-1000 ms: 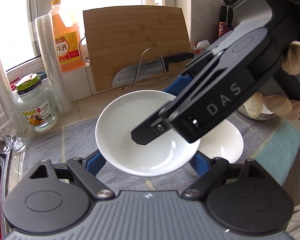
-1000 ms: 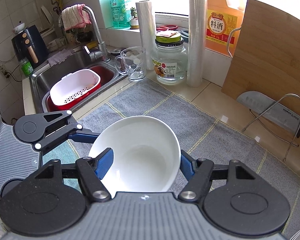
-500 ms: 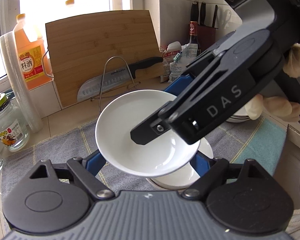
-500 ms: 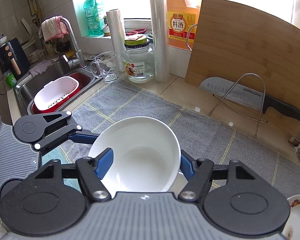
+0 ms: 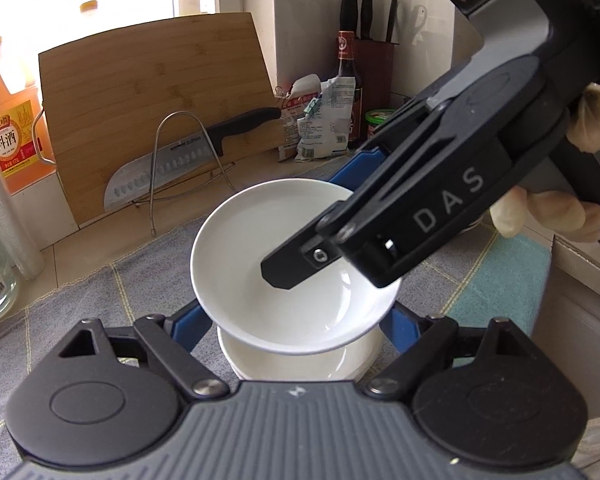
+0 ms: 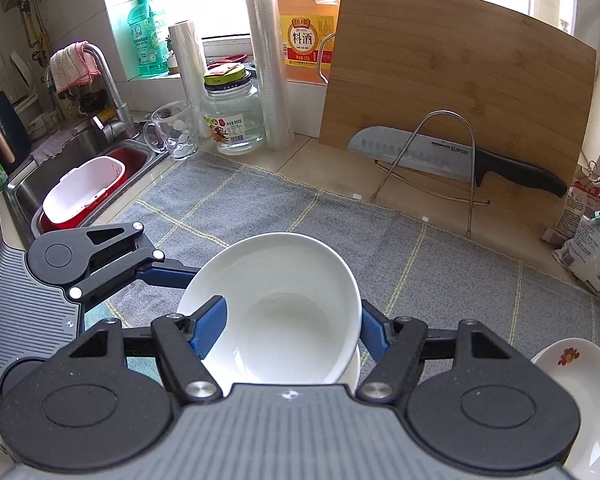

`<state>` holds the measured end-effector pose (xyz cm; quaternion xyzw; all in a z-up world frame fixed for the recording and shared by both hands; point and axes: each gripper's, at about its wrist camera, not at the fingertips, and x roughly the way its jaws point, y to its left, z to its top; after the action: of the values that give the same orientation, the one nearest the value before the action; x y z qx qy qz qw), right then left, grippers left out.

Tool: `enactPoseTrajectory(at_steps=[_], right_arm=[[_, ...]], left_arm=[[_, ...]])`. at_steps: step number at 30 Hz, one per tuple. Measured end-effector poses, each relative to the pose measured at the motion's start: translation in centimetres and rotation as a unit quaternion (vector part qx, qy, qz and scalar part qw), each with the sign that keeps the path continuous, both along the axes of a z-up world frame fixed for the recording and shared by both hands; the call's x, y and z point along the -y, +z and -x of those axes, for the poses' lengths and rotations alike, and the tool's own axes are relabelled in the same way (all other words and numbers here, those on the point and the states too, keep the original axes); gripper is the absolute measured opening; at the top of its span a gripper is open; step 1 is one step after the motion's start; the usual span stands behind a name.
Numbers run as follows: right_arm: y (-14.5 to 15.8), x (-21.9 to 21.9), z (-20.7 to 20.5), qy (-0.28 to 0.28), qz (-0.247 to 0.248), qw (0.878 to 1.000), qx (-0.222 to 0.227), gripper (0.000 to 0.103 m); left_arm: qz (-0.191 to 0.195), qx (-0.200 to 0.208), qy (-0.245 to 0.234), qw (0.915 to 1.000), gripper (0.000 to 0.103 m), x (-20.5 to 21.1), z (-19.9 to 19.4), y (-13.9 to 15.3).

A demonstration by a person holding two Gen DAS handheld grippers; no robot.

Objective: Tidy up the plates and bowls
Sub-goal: 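Lower the pink-flower bowl onto the bowl stack with the right tool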

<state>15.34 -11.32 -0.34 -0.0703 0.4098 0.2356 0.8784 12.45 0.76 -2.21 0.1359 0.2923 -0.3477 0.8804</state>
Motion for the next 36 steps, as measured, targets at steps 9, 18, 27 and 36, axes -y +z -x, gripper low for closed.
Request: enactPoseTrajectory(at_steps=[9, 18, 27, 36], right_arm=[[-1.2, 0.8, -0.1, -0.009, 0.001, 1.000, -0.013, 0.075], [-2.3, 0.3, -0.7, 0.000, 0.004, 1.000, -0.027, 0.075], [-2.9, 0.4, -0.8, -0.002, 0.005, 0.999, -0.036, 0.075], [-3.5, 0.6, -1.0, -0.005, 0.002, 0.999, -0.042, 0.075]], left_arm=[[-0.008, -0.012, -0.001, 0.9999, 0.089, 0.7, -0.2, -1.0], [-0.014, -0.029, 0.008, 0.9995, 0.089, 0.6, -0.4, -1.5], [-0.016, -0.035, 0.005, 0.9992, 0.089, 0.7, -0.5, -1.7], [-0.019, -0.036, 0.005, 0.9992, 0.089, 1.0, -0.4, -1.9]])
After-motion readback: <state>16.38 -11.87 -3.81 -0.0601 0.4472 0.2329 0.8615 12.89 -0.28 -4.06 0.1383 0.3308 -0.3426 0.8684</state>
